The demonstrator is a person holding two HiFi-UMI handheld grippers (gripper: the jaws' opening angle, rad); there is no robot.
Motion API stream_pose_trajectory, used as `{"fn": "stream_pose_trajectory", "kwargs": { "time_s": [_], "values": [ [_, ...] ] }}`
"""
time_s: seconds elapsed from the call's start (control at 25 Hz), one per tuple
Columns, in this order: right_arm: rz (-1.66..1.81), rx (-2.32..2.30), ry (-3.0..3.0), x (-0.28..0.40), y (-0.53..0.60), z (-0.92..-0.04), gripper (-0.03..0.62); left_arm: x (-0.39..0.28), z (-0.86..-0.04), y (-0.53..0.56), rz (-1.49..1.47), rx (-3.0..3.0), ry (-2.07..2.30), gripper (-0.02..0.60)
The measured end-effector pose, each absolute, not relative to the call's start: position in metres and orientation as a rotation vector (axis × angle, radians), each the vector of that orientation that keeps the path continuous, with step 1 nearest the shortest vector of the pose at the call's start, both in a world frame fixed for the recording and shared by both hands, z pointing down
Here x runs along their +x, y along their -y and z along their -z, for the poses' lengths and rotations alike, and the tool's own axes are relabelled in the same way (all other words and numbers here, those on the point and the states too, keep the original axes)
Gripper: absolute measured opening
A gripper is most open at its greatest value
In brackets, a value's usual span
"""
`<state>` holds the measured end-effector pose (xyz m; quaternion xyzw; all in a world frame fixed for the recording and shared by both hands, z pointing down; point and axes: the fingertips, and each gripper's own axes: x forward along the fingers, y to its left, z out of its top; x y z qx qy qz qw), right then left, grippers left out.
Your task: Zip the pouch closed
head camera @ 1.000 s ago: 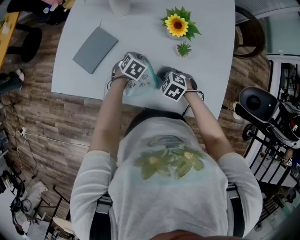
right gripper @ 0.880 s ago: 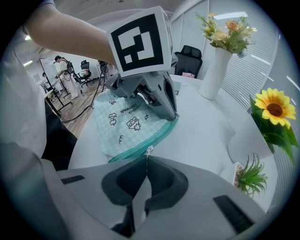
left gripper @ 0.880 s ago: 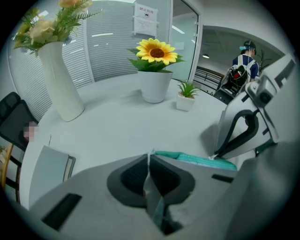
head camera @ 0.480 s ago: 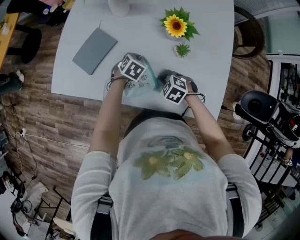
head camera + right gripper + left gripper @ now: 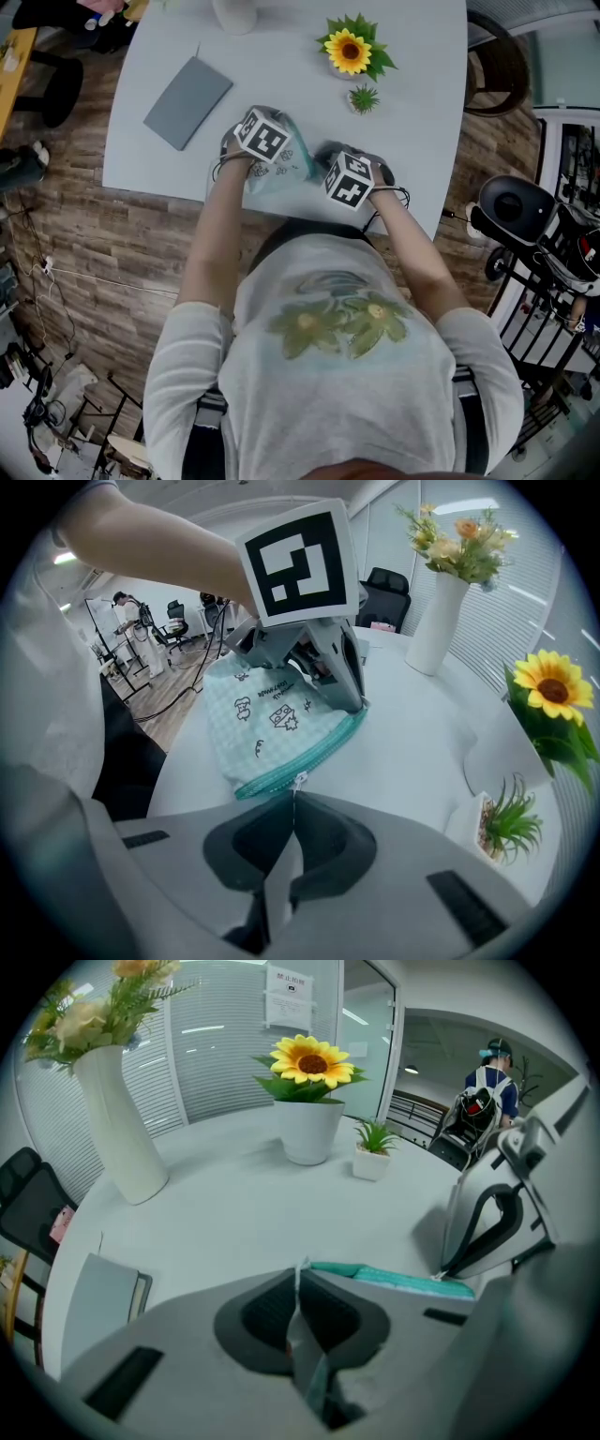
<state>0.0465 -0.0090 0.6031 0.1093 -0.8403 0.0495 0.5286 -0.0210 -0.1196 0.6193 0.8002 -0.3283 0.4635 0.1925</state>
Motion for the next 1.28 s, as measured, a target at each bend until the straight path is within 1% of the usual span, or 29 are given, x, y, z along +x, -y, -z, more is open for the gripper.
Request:
{"fn": "stream_pose_trajectory", "kwargs": {
  "time_s": [1.28],
  "values": [
    [-0.184, 0.183, 1.988, 0.057, -0.026, -0.607, 0.02, -0.022, -0.618, 0.118, -1.312, 2.24, 0.923, 0.019]
  ]
}}
